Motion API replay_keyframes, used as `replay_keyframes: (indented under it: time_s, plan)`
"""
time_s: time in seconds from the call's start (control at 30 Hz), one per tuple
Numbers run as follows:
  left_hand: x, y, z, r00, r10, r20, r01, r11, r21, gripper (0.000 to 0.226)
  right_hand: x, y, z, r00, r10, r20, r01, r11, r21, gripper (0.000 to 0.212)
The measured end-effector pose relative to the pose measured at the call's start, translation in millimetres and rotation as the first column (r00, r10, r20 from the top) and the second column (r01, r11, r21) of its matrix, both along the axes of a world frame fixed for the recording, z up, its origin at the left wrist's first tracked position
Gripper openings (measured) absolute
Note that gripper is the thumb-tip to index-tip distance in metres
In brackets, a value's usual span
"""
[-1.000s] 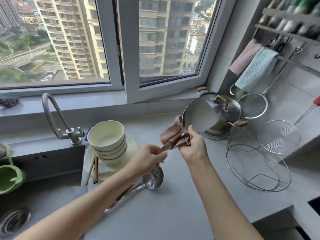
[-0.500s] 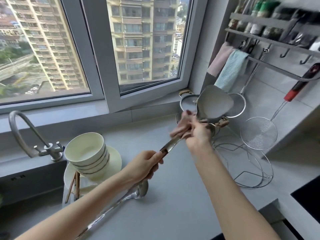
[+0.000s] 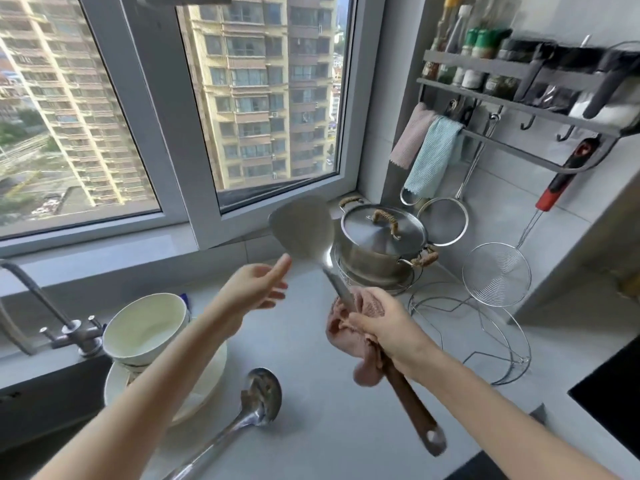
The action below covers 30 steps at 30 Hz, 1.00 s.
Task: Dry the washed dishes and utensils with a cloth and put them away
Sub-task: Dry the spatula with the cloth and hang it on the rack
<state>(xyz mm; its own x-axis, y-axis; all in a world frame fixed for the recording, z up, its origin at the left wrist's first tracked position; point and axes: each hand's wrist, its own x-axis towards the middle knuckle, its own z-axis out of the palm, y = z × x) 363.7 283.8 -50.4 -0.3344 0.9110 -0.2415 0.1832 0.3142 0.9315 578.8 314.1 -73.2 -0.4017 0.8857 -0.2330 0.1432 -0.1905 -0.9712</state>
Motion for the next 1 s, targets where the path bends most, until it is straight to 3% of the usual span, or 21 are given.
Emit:
replay_keyframes:
  time_s: [0.1, 0.2, 0.33, 0.5, 0.7, 0.83, 0.93, 1.0]
  plan:
    - [2, 8, -6, 0.912, 0.062, 0.405, -0.121, 0.985, 0.122, 0.034, 9, -10, 4, 0.989, 0.129, 0.069, -0.125, 0.991, -0.055, 0.030]
    - [11, 17, -20, 0.829, 0.205, 0.521, -0.300, 0.948, 0.104, 0.026, 15, -14, 10, 0.979, 0.193, 0.072, -0.186, 0.979, -0.086, 0.034]
    - [18, 30, -28, 0.763, 0.413, 0.497, -0.461, 0.887, -0.028, 0.016, 24, -21, 11, 0.973, 0.230, -0.010, -0.227, 0.950, -0.213, 0.045]
    - [12, 46, -31, 0.730, 0.497, 0.469, -0.535, 0.843, -0.059, 0.022, 48, -33, 7, 0.978, 0.206, -0.037, -0.209, 0.951, -0.228, 0.049]
    - [3, 65, -24, 0.725, 0.478, 0.496, -0.532, 0.846, -0.039, 0.010, 60, -43, 11, 0.981, 0.189, 0.035, -0.182, 0.972, -0.146, 0.055]
    - [-10, 77, -22, 0.727, 0.485, 0.486, -0.552, 0.834, -0.006, 0.014, 69, -50, 18, 0.976, 0.207, 0.061, -0.199, 0.974, -0.111, 0.060]
    - [-19, 84, -19, 0.729, 0.523, 0.442, -0.583, 0.813, -0.001, 0.010, 75, -57, 13, 0.981, 0.194, 0.030, -0.189, 0.974, -0.128, 0.067]
    - [-7, 83, -19, 0.742, 0.479, 0.470, -0.542, 0.840, -0.001, 0.021, 70, -58, 7, 0.990, 0.141, -0.021, -0.143, 0.981, -0.132, 0.069]
